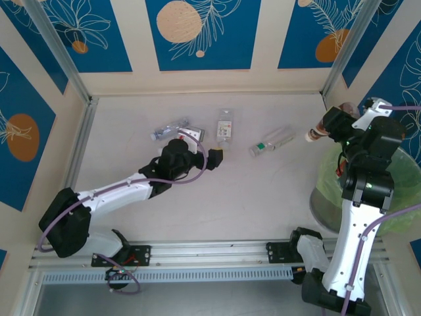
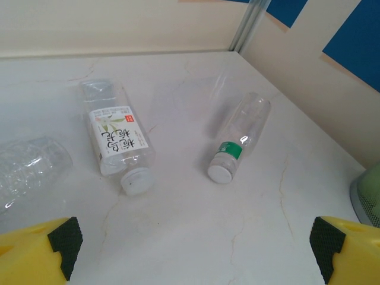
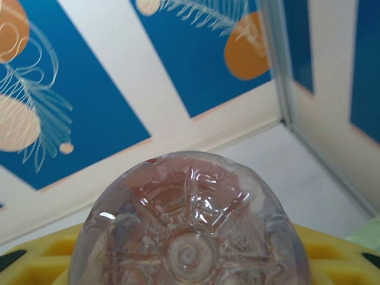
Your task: Put the plastic bottles in the bin
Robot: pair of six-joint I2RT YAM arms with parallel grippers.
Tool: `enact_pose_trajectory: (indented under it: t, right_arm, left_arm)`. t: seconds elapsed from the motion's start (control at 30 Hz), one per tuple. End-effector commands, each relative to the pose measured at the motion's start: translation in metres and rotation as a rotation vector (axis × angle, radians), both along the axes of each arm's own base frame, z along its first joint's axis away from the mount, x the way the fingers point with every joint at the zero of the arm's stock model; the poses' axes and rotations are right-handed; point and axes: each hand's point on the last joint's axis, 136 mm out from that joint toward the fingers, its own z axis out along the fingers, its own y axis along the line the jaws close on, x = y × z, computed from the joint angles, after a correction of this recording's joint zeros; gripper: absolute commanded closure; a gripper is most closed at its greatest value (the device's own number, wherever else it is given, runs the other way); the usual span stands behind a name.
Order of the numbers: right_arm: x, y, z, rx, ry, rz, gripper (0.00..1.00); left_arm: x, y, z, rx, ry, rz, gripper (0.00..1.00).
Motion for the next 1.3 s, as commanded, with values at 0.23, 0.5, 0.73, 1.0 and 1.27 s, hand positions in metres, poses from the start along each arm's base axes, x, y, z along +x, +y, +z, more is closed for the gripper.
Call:
enact_pose_trajectory:
  t: [0.23, 0.5, 0.73, 1.0, 1.27]
  right_arm:
    - [-0.028, -0.052, 0.051, -0.185, -0.114, -0.284, 0.54]
    - [-0.073, -0.089, 0.060, -0.345, -0.120, -0.581, 0.54]
    - [-0.075, -0.099, 0.027, -0.302, -0.066, -0.640, 0.53]
    - [-0.064, -0.111, -0.042, -0.178, 0.037, -0.668, 0.51]
    - [-0.066, -0.126, -0.081, -0.008, 0.070, -0.708, 0.42]
  left_arm:
    - [0.001, -0.028, 0.019, -0.031, -0.019, -0.099, 0.00]
    - [0.003, -0.036, 0.015, -0.023, -0.013, -0.124, 0.00]
    - [0.005, -0.043, 0.019, -0.055, -0.004, -0.145, 0.00]
    - [0.005, -0.040, 0.016, -0.034, 0.002, -0.137, 0.00]
    - [0.003, -0.037, 0.014, -0.025, 0.008, -0.134, 0.00]
